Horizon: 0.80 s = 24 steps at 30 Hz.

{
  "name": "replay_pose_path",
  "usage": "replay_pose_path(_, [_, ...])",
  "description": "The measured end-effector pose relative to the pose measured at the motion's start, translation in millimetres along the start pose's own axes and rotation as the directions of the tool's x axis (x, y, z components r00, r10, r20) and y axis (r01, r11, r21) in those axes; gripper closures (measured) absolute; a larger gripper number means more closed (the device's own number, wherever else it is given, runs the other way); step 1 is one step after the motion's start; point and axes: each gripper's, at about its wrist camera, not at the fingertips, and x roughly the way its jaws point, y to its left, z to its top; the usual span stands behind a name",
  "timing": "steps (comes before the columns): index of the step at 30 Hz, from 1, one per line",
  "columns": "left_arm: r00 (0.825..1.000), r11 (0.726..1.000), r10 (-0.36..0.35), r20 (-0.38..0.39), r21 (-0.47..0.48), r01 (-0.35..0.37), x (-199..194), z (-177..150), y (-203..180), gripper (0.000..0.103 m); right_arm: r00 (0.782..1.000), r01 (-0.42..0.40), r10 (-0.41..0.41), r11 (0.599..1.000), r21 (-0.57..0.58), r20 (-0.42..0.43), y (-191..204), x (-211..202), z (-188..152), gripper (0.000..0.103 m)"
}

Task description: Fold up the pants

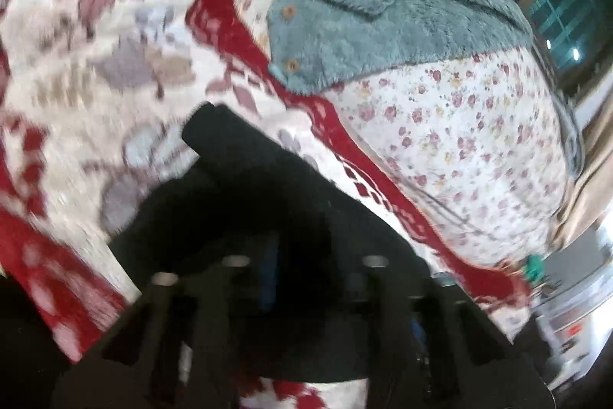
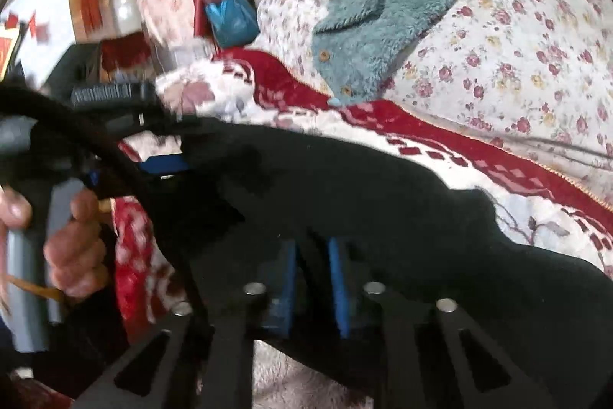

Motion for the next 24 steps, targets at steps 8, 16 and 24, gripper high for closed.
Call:
replay_pose_path(8, [1.0, 0.997, -0.027, 0.013, 0.068, 0.026, -26.0, -6.6, -1.2, 0.093, 0.998, -0.061, 0.061, 0.998, -0.002, 0.012, 11.9, -23.6, 1.2, 0.097])
replay_pose_path(16, [0.999, 0.998, 0.031, -0.034, 0.062, -0.028, -31.4, -35.1, 19.8, 0.093, 0.996, -0.083, 0.081, 0.995, -0.049, -0.045, 24.8, -26.3, -15.8, 0.097])
replay_pose_path(24, [0.996, 0.996, 0.08, -0.03, 0.034, -0.079, -38.8, -42.3, 31.1, 0.092, 0.982, -0.149, 0.158, 0.985, 0.088, -0.1, 4.8, -10.6, -26.6, 0.078])
